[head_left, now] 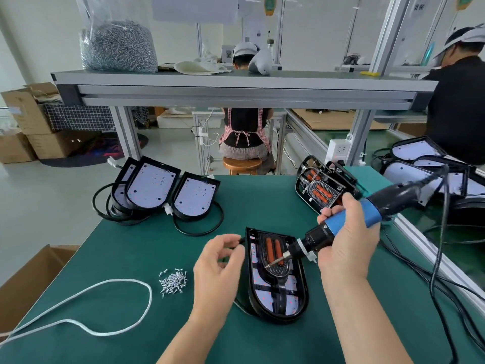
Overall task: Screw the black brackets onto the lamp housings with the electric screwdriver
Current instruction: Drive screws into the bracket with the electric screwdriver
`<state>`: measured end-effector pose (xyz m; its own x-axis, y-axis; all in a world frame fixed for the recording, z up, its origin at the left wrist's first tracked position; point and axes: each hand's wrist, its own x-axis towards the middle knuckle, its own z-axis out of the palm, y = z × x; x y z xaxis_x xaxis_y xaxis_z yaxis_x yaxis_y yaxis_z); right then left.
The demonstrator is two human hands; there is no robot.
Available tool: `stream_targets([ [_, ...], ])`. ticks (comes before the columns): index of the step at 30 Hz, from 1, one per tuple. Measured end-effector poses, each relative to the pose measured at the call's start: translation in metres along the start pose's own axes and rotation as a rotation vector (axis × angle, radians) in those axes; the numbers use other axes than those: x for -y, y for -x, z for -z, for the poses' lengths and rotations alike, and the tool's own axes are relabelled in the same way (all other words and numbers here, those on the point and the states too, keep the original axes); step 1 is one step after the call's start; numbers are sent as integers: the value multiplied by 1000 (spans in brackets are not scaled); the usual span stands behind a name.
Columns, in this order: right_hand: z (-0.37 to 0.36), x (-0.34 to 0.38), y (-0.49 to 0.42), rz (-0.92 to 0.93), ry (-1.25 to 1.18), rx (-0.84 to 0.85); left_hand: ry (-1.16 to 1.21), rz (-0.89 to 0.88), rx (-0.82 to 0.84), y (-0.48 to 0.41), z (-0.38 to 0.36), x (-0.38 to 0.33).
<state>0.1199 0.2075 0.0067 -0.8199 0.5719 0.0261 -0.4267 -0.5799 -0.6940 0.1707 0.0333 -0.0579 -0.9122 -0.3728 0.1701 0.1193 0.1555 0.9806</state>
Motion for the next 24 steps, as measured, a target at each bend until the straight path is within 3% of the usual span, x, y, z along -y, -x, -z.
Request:
stream_targets([
  [5, -6, -13, 9, 46, 135, 169, -294, 336, 185, -30, -11, 9],
  [11, -13, -29, 20, 47, 218, 291, -621, 342, 320, -39, -26, 7],
  [20, -18, -38, 23, 28, 252, 358, -553, 326, 308, -39, -28, 15],
  [24, -23, -38, 23, 21, 297, 467, -508, 327, 308, -39, -30, 16],
])
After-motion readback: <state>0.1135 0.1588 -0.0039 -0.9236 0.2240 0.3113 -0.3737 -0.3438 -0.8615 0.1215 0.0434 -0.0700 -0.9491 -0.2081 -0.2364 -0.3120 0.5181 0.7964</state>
